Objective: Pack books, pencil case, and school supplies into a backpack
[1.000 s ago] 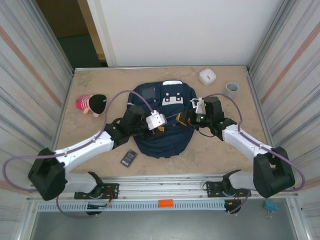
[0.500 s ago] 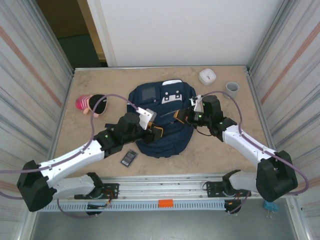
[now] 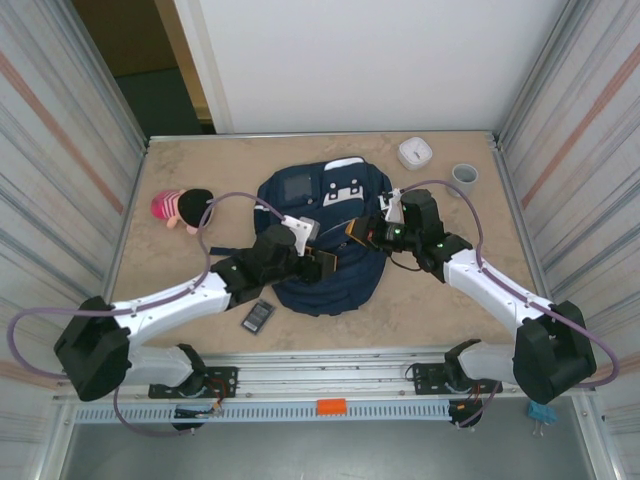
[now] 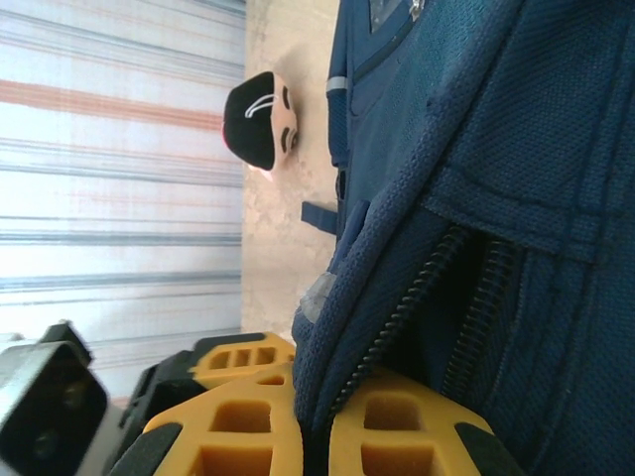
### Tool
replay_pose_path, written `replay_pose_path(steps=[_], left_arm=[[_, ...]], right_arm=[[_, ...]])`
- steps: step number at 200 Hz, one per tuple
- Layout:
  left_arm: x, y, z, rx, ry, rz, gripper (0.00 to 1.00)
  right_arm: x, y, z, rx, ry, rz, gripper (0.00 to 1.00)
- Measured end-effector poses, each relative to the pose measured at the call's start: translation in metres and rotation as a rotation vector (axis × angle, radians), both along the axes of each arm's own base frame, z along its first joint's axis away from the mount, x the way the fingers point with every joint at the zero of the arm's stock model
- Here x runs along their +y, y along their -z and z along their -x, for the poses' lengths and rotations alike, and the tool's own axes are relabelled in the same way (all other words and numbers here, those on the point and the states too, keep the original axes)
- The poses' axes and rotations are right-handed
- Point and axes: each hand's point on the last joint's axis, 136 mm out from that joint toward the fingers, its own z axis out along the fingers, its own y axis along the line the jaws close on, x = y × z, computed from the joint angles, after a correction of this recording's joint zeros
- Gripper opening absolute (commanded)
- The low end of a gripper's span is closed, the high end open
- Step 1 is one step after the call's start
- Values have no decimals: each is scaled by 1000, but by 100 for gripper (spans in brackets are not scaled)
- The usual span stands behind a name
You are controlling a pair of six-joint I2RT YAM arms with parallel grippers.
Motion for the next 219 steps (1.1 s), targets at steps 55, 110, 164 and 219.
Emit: replay_pose_path(steps=[55, 110, 164, 219], left_arm=[[-13, 10, 1, 66, 18, 34, 58], [-5, -7, 7, 63, -12, 114, 63], [6, 4, 17, 128, -73, 165, 65], [5, 4, 17, 150, -96, 220, 66]], right_arm=[[-1, 0, -2, -6, 19, 13, 0], [-1, -1, -3, 2, 28, 12, 0], [-1, 0, -3, 20, 36, 6, 0], [-1, 0, -3, 22, 36, 7, 0]])
